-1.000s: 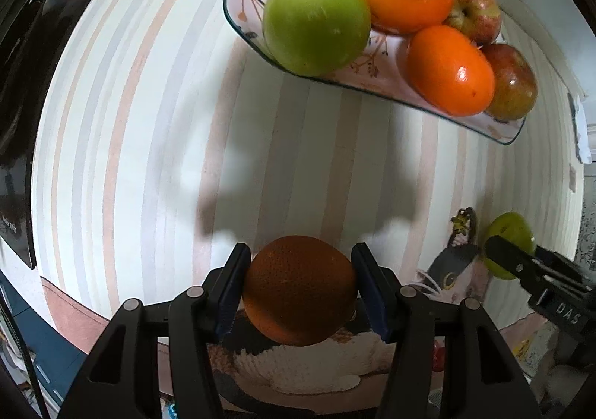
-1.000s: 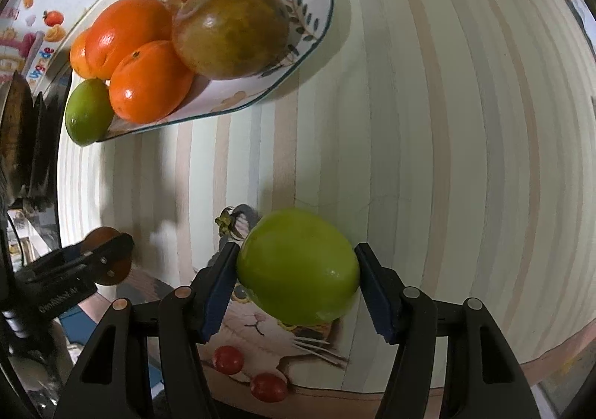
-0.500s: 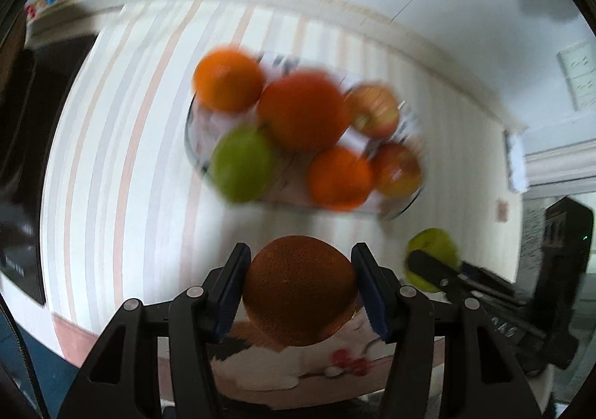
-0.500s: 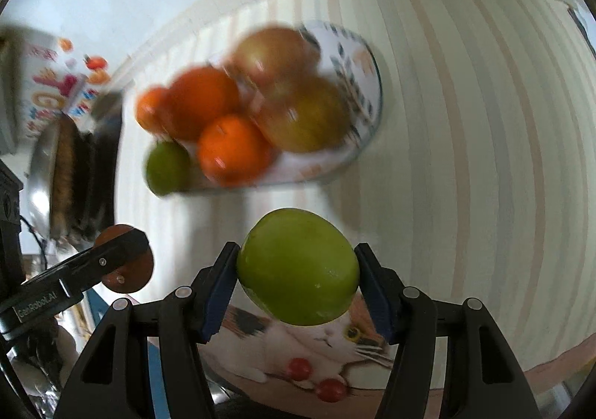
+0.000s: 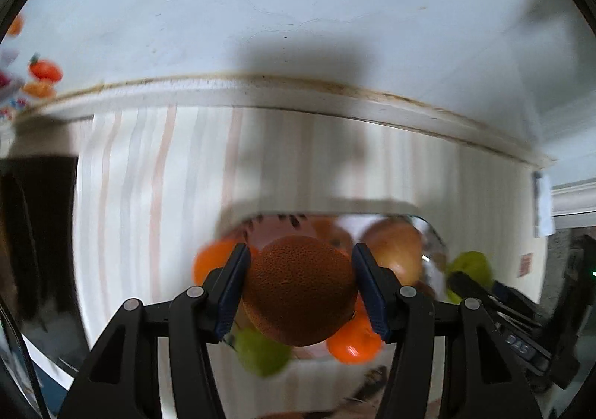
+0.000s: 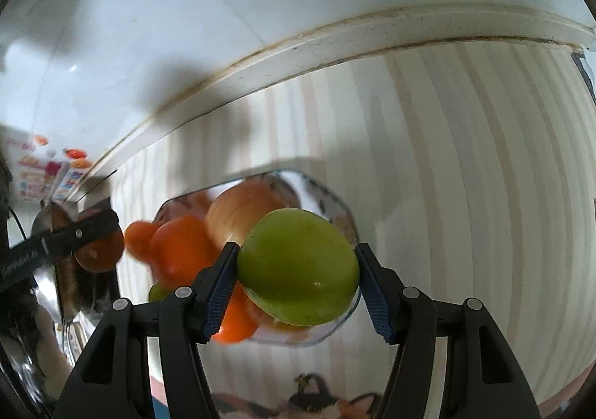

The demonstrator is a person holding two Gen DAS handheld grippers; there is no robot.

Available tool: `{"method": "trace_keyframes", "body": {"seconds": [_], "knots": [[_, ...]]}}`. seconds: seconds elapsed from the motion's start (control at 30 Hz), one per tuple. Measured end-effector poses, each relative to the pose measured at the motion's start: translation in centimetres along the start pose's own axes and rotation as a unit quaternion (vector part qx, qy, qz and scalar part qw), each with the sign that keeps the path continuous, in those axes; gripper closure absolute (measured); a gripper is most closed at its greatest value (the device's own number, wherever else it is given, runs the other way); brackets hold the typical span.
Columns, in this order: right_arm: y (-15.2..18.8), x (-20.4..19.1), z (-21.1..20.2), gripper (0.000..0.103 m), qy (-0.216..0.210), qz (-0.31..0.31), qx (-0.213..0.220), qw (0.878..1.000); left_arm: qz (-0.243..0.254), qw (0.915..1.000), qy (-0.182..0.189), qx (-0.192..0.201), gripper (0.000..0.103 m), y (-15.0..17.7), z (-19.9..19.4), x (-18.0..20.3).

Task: Organize fruits
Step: 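Carry the green apple and brown fruit in both tools over the plate, then lower both fruits onto the plate and open both tools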

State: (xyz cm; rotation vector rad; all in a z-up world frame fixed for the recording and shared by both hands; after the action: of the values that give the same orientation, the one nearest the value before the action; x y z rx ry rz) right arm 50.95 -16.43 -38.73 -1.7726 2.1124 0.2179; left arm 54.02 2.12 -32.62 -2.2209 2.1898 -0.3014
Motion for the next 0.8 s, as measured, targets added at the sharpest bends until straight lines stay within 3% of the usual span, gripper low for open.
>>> {"method": "trace_keyframes", "body": {"seconds": [0.13, 0.3, 0.8], "knots": [[-0.8, 1.0, 1.3, 0.038, 0.017, 0.002, -0.009, 1.0, 0.02, 0.9991, -0.029, -0.022, 0.049, -1.2, 2.3, -0.4], [-0.7, 1.6, 2.7, 0.038, 0.016, 0.007, -0.019, 1.0, 0.023, 0.9976, -0.031, -0.057, 0.049, -0.9, 4.6, -0.8], [-1.0, 1.0, 4.1, 0.037, 0.018, -0.003, -0.019, 1.0, 0.067, 0.9921, -0.071, -0.079, 0.047, -0.2, 8.0, 0.4]]}}
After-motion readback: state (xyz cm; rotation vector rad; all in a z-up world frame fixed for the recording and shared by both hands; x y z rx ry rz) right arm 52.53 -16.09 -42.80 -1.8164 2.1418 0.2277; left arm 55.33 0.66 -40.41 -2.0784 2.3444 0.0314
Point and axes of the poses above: each gripper's, at about its wrist camera, not at the fingertips, and z roughly the way its jaws point, x to its right, y to its underside, the point moved 10 cm from there along z, roughly the way its jaws point, and after that the axes turned 1 degree about -z, right-handed, at the moved point
